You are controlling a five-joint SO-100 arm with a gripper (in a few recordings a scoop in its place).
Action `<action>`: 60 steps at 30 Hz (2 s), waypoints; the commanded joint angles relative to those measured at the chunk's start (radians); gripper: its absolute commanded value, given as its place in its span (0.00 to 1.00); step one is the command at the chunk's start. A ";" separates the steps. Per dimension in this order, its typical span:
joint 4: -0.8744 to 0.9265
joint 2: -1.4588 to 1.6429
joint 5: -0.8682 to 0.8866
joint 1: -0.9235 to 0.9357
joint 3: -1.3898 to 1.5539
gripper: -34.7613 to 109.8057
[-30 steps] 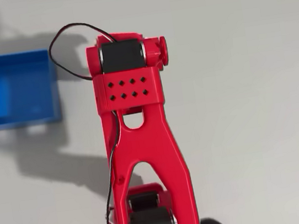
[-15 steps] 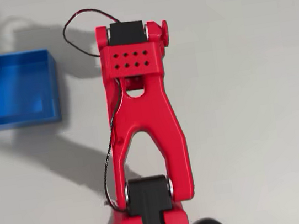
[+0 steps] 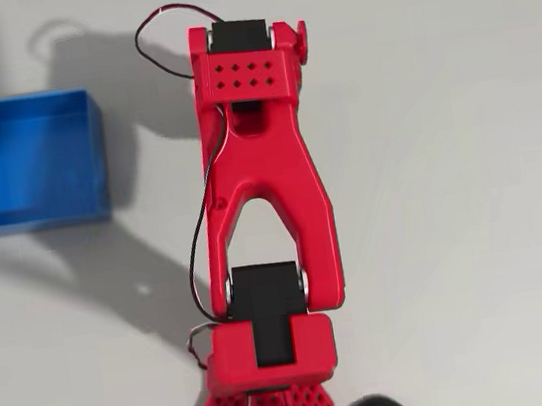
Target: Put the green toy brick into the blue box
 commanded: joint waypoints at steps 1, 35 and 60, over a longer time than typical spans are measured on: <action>-0.014 0.003 -0.003 0.008 -0.043 0.42; -0.074 -0.160 -0.005 -0.081 -0.158 0.25; 0.066 -0.014 -0.066 -0.112 -0.147 0.24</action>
